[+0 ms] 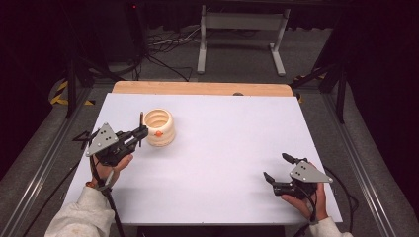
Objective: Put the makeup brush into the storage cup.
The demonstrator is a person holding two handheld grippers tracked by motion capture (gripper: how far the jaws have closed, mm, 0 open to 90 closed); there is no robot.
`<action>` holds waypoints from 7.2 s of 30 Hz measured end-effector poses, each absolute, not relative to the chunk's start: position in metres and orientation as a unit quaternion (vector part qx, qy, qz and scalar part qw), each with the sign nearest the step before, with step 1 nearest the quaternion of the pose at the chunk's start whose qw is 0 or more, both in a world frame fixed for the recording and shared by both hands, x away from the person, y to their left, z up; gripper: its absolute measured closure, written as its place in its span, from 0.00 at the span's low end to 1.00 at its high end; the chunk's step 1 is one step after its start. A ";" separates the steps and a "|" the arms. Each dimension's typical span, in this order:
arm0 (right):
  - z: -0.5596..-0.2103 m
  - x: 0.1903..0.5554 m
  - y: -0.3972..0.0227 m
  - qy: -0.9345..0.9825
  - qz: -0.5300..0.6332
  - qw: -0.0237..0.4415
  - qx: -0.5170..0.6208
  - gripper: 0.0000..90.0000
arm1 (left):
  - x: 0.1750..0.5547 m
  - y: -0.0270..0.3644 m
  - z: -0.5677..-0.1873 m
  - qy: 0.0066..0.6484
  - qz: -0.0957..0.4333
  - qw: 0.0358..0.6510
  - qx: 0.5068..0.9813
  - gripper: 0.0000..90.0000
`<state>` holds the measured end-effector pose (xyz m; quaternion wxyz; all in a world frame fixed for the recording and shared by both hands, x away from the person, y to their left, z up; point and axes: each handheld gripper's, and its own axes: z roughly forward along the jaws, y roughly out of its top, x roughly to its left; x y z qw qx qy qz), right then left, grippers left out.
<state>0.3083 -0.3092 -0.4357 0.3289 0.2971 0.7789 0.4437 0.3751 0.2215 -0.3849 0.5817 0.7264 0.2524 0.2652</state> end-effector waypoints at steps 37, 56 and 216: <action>-0.426 0.303 -0.314 0.763 0.472 0.339 0.281 0.15 | 0.434 0.225 -0.355 0.270 0.264 0.630 0.679 0.93; -0.425 0.301 -0.317 0.755 0.480 0.345 0.284 0.16 | 0.462 0.210 -0.375 0.283 0.251 0.625 0.683 0.93; -0.423 0.297 -0.313 0.752 0.476 0.362 0.278 0.03 | 0.391 0.215 -0.380 0.245 0.327 0.552 0.727 0.02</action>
